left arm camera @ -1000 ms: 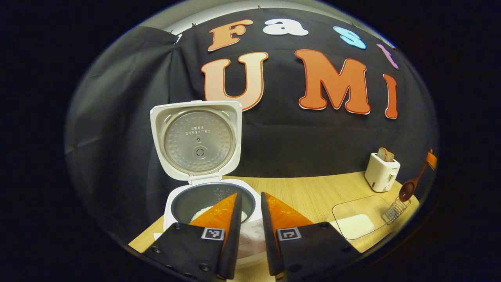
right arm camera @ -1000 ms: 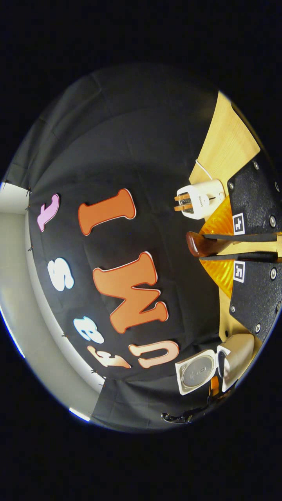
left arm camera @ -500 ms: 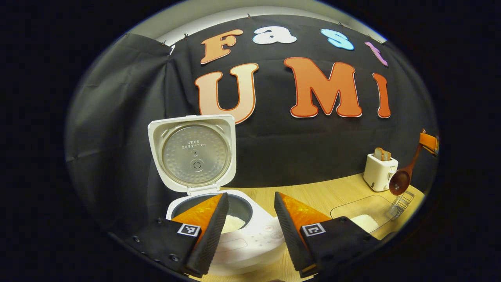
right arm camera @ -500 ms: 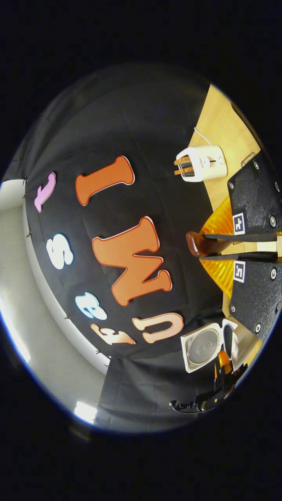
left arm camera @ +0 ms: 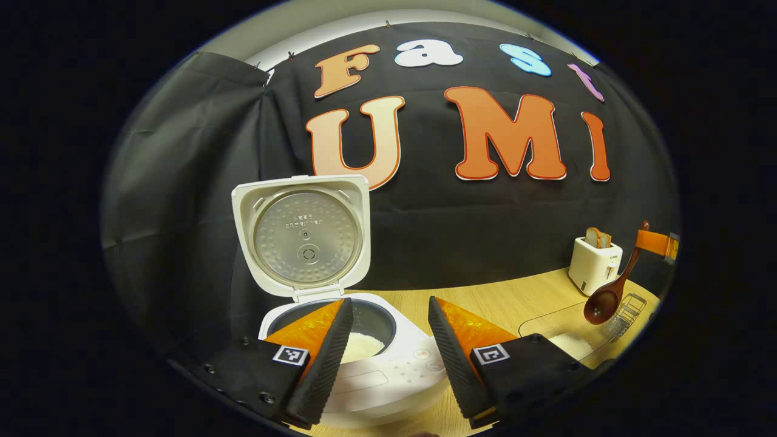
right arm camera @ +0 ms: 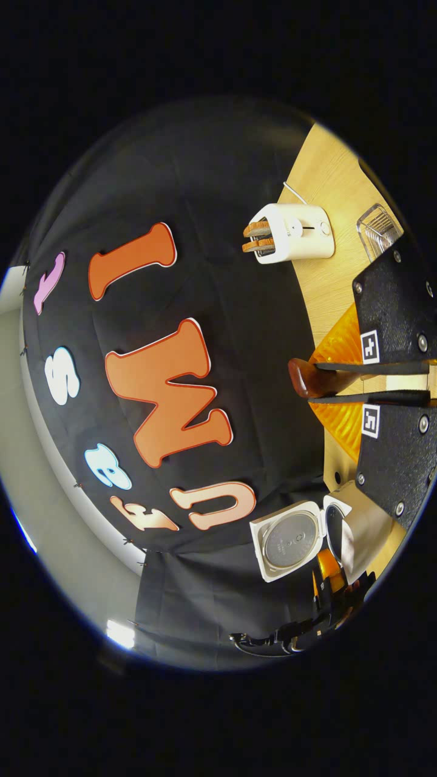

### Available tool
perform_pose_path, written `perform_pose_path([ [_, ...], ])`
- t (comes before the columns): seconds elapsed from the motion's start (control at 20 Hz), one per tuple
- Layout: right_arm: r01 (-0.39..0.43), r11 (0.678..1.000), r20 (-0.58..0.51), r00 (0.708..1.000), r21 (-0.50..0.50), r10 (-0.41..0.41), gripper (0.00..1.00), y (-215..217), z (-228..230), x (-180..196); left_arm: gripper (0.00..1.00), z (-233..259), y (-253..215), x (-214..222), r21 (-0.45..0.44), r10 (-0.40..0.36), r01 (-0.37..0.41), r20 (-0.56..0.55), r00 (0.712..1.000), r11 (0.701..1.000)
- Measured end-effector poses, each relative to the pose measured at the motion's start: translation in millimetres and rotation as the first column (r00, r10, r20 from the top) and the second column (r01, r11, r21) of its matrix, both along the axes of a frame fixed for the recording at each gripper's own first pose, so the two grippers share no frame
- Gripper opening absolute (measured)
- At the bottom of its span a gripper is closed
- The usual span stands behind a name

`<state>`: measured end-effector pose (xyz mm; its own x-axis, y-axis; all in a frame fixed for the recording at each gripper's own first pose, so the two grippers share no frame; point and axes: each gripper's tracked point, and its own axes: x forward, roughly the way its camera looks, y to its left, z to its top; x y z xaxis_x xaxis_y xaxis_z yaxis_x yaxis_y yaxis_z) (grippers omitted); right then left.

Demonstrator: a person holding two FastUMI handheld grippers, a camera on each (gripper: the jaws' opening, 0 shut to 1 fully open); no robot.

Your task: Close the left gripper, press the button to open the rice cooker; take a wooden spoon from the chopstick holder with the right hand, scoop a spoonful of rice and pour it into the rice cooker, then put the wooden spoon back into the chopstick holder.

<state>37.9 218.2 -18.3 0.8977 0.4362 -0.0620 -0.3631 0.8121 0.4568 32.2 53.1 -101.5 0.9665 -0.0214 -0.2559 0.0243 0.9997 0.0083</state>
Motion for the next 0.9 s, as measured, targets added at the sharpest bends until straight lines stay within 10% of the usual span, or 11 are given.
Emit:
perform_pose_path([
  [0.5, -0.013, 0.977, -0.098, 0.995, -0.214, -0.008, 0.1, 39, -67, 4, 0.83, -9, 0, 3, -0.01, -0.001, 0.001, -0.009, 1.0, 1.0],
  [0.9, -0.058, 0.994, -0.21, 0.977, -0.09, 0.038, 0.1, 59, -80, -3, 0.83, -13, 7, -1, -0.013, 0.019, -0.019, -0.019, 1.0, 1.0],
])
